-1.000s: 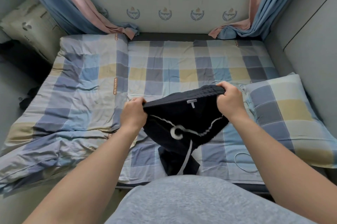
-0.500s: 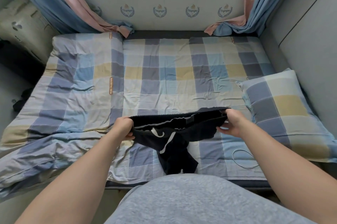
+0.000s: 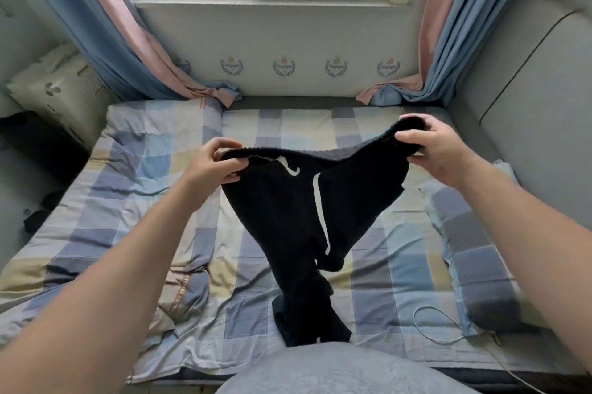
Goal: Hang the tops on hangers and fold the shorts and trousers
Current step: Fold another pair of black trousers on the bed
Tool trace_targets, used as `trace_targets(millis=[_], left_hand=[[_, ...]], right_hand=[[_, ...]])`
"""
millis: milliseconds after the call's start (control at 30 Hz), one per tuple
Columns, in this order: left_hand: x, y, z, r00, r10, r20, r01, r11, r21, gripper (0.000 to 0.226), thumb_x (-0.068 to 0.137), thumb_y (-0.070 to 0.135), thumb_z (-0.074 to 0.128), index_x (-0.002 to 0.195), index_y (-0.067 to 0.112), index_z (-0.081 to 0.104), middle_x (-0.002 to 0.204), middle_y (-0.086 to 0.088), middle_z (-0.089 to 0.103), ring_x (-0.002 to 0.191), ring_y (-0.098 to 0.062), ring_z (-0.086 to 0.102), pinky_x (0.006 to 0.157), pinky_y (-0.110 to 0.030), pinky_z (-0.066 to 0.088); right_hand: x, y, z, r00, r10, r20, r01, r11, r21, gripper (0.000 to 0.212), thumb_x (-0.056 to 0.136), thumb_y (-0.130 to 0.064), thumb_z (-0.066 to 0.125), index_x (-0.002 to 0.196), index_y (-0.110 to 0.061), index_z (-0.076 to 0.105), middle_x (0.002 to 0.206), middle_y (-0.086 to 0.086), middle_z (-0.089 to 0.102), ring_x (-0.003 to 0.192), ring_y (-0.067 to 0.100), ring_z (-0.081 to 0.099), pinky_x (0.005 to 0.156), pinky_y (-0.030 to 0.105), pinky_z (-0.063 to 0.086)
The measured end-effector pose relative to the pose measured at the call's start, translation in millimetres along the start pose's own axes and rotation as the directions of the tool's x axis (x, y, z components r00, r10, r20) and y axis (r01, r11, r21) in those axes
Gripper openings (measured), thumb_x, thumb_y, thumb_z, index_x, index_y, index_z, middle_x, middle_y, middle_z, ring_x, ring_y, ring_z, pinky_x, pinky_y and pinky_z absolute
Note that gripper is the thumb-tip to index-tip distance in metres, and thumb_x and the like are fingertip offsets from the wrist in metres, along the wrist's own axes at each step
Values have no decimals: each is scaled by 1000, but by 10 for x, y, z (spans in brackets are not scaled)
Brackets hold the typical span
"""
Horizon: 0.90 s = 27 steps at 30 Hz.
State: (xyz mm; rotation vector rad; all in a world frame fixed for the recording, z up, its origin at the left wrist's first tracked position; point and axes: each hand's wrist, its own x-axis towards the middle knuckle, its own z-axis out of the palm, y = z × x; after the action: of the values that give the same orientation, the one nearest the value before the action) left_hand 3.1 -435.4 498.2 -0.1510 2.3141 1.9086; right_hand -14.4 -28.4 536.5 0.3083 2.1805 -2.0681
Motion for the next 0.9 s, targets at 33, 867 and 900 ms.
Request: trace_targets(millis=[33, 867, 900], left_hand=[[84, 227, -35, 997, 65, -43, -63, 997, 54, 23, 90, 3, 69, 99, 24, 63, 92, -1, 66, 79, -10, 69, 62, -22, 57], [-18, 4263, -1209, 734, 648, -205, -515, 727, 454, 52, 80, 59, 72, 113, 22, 61, 106, -1, 67, 95, -19, 66, 74, -35, 58], [-75, 4309, -1239, 728, 667, -157, -537, 698, 474, 55, 74, 60, 77, 111, 23, 60, 105, 1, 67, 94, -17, 66, 76, -34, 58]], right_hand=[[41, -240, -3, 996, -87, -16, 86, 996, -30, 34, 87, -3, 69, 114, -23, 62, 101, 0, 65, 91, 16, 66, 69, 27, 54], [-417, -4198, 303, 846, -443, -296, 259, 828, -497, 40, 97, -50, 57, 93, -11, 54, 73, 6, 47, 37, 13, 36, 32, 18, 30], [-460, -4253, 288, 867, -404, -292, 257, 864, -433, 36, 97, -48, 58, 102, -12, 58, 77, 6, 47, 40, 13, 38, 32, 17, 32]])
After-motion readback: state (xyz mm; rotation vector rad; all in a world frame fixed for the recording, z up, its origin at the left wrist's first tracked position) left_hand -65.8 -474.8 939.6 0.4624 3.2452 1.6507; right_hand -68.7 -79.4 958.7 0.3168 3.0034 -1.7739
